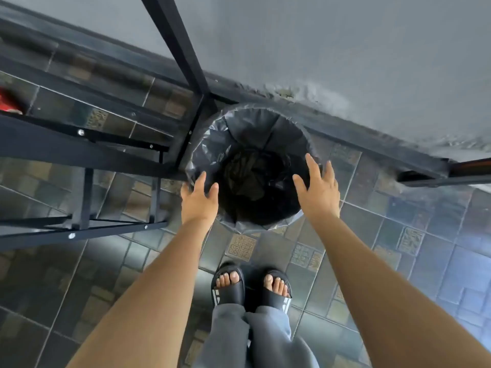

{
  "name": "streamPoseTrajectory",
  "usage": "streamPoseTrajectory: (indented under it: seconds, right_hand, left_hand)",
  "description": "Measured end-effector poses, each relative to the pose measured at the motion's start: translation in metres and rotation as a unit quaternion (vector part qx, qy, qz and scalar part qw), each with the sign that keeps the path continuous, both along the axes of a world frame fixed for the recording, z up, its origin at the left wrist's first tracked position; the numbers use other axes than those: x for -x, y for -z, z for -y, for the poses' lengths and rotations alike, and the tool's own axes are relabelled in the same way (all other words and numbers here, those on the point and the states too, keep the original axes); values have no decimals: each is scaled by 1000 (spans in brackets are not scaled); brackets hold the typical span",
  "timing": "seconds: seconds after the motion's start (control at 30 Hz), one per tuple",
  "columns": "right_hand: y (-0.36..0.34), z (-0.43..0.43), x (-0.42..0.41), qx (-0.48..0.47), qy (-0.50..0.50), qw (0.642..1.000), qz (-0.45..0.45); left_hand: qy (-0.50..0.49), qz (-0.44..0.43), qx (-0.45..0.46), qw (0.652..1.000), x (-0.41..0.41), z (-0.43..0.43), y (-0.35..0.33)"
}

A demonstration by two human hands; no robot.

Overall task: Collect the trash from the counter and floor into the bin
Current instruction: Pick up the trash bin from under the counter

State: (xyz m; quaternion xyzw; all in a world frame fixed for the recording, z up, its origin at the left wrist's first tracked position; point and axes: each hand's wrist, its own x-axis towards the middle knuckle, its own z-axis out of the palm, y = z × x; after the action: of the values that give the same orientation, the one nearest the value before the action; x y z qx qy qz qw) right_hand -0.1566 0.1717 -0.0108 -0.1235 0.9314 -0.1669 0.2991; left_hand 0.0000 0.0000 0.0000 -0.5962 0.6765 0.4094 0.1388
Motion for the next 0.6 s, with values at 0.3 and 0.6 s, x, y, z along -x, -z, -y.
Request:
streamPoseTrajectory:
  seconds: [0.3, 0.6]
  right_hand:
    - [45, 12, 10, 123, 83, 989, -10]
    - [4, 3, -2, 100, 116, 988, 0]
  left_hand:
    - [-89, -133, 60, 985, 11, 12, 42]
    - [-158, -149, 53, 975, 11, 1, 4]
